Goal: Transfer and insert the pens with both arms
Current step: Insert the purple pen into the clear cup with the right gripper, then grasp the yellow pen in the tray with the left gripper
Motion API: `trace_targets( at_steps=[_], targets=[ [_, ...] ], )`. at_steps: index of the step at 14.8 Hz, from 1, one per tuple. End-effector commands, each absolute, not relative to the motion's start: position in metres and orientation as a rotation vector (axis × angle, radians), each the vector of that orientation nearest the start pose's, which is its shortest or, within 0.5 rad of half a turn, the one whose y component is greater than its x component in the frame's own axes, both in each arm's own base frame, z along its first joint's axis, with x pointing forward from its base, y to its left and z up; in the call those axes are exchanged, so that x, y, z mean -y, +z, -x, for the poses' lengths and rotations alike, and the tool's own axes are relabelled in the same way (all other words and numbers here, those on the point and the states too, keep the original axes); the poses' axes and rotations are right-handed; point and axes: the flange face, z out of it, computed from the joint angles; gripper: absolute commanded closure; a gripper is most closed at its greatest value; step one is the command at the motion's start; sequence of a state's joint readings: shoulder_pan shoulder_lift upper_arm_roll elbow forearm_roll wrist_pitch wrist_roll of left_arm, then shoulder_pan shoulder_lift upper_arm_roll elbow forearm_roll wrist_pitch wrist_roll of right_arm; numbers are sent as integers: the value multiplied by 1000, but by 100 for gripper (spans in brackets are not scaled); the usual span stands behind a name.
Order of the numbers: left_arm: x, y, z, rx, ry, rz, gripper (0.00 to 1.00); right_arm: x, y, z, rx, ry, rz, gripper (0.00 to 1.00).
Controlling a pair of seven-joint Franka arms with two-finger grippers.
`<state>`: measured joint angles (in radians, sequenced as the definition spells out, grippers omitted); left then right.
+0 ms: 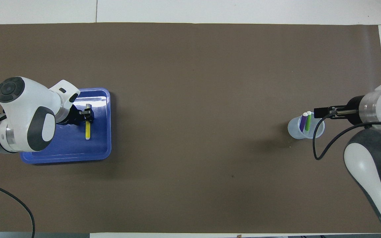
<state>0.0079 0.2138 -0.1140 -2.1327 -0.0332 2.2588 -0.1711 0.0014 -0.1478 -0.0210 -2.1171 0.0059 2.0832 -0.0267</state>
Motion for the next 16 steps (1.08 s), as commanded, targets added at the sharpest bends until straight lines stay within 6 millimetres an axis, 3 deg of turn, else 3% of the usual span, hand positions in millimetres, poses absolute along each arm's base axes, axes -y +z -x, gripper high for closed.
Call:
trace_targets(
  at_steps=[1,3,4,8,10,11,16],
  targets=[
    [59,299,-554,111,138,3159,76,20,520,-527,-28,-157,3153,0],
    [54,299,-555,123,140,3159,96,26,544,-536,-38,-118,3183,0],
    [54,299,-555,123,140,3159,100,26,554,-540,-56,-92,3188,0],
    [50,303,-558,135,142,3159,100,26,588,-550,-113,-25,3208,0],
    [44,316,-565,150,176,3155,100,25,597,-553,-117,1,3212,0],
    [35,327,-571,178,192,3152,100,26,599,-552,-120,7,3212,0],
    [33,363,-575,198,267,3141,100,26,597,-547,-133,36,3210,0]
  ],
)
